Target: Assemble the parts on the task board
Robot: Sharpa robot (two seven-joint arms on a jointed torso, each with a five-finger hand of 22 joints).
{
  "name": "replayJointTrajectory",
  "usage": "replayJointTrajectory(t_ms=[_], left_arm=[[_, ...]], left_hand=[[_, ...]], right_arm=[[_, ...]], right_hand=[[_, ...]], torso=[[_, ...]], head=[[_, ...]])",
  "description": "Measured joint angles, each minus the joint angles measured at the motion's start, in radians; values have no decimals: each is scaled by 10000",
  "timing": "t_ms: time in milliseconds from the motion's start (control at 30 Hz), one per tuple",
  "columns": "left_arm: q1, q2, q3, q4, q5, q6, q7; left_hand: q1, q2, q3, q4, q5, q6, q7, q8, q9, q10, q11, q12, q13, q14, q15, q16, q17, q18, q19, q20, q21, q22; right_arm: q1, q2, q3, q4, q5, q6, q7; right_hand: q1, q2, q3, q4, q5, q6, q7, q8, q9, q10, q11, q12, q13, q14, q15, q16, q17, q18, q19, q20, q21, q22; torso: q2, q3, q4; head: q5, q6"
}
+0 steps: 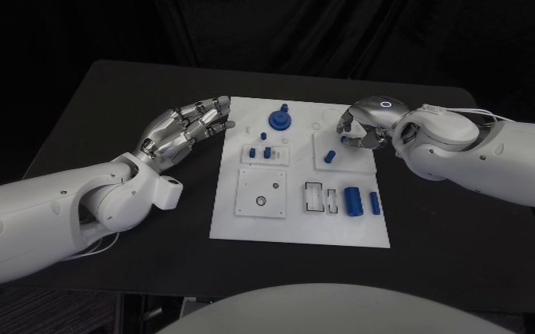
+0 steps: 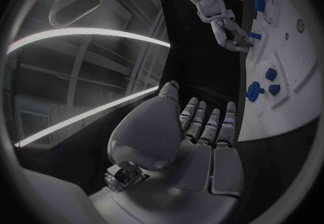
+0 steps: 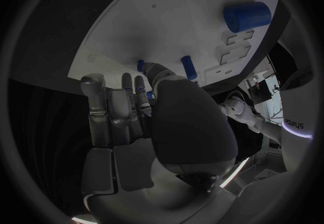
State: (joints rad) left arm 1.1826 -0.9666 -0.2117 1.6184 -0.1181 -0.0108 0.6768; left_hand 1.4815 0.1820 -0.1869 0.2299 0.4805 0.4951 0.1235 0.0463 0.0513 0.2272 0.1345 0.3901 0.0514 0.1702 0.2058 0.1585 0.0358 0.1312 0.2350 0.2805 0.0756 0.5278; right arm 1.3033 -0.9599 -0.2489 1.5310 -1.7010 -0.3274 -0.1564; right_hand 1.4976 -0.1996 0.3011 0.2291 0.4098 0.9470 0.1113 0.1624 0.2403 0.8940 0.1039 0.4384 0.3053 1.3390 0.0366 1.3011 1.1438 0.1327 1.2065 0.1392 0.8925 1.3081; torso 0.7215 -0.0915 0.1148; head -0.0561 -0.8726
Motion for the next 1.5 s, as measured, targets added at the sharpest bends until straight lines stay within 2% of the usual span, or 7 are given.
replayJointTrajectory(t_ms=[100, 400, 867, 933, 1067, 1300, 1500], left_arm=[[-1, -6, 0, -7, 1, 6, 1], [-10, 1, 1, -38, 3, 30, 2], [-44, 4, 1, -60, 5, 52, 4], [-47, 4, 1, -69, 5, 54, 5], [-55, 4, 1, -76, 6, 59, 5], [-65, 7, 1, -92, 7, 66, 6], [-95, 18, 1, -120, 8, 70, 7]], left_hand=[[0, 0, 12, -12, 38, 0, 0, 0, 0, 35, 37, 40, 2, 21, 20, 49, 9, 0, 37, 36, 39, 23], [81, 0, 26, -82, 38, 0, 0, 0, 0, 71, 72, 40, 1, 89, 88, 116, 21, -1, 73, 73, 39, 38], [81, 0, 54, -108, 76, 27, 27, 0, 1, 71, 72, 39, 0, 124, 123, 156, 30, -1, 72, 73, 38, 24], [80, 0, 54, -108, 76, 35, 35, 0, 1, 71, 72, 39, 0, 145, 145, 156, 30, -1, 73, 73, 38, 19], [121, -40, 54, -108, 75, 35, 106, 0, 1, 71, 72, 39, 0, 160, 160, 193, 29, -1, 72, 73, 38, 15], [120, -40, 81, -135, 75, 150, 220, 39, 15, 71, 72, 39, -1, 196, 195, 234, 40, -1, 72, 72, 76, -3], [120, -40, 81, -135, 75, 232, 302, 40, 27, 71, 72, 39, 6, 232, 231, 274, 39, -1, 109, 109, 76, -2]], right_arm=[[-9, 17, 0, -18, 16, -6, 20], [-63, 63, 1, -44, 56, -2, 51], [-219, 116, 4, -145, 166, 5, 69], [-223, 126, 12, -151, 185, -1, 78], [-234, 144, 19, -163, 223, -28, 102], [-243, 173, 22, -198, 259, -93, 137], [-259, 179, 12, -221, 273, -225, 183]], right_hand=[[91, 91, 78, -35, 202, 130, 56, 0, 6, 181, -12, -63, -66, 0, 0, 0, -5, 0, 34, -34, 0, 0], [132, 131, 222, -168, 737, 494, 114, 71, 110, 637, -146, -242, -267, 3, -75, 0, -94, 0, 124, -124, 0, -1], [132, 129, 281, -228, 804, 572, 179, 71, 149, 790, -149, -333, -333, 1, -143, 0, -105, 0, 124, -124, 0, -3], [173, 171, 290, -236, 820, 663, 196, 119, 168, 837, -177, -350, -354, 1, -143, 0, -103, -1, 179, -178, 0, -3], [215, 154, 332, -278, 820, 699, 231, 120, 193, 929, -211, -426, -396, 87, -230, 47, 5, -1, 320, -176, 225, -4], [348, 265, 456, -404, 820, 923, 229, 213, 287, 1271, -264, -561, -513, 162, -304, 118, 82, -1, 459, -246, 468, -4], [452, 367, 495, -584, 804, 1227, 142, 348, 378, 1698, -349, -710, -613, 345, -415, 272, 229, -1, 678, -319, 846, -5]], torso=[[-7, -8, -2], [-13, -34, 5], [-10, -43, -6], [-7, -42, -5], [-4, -40, -5], [6, -40, -2], [8, -40, 1]], head=[[0, 0], [-50, 0], [-36, 0], [-41, 0], [-48, 0], [-46, 0], [-24, 0]])
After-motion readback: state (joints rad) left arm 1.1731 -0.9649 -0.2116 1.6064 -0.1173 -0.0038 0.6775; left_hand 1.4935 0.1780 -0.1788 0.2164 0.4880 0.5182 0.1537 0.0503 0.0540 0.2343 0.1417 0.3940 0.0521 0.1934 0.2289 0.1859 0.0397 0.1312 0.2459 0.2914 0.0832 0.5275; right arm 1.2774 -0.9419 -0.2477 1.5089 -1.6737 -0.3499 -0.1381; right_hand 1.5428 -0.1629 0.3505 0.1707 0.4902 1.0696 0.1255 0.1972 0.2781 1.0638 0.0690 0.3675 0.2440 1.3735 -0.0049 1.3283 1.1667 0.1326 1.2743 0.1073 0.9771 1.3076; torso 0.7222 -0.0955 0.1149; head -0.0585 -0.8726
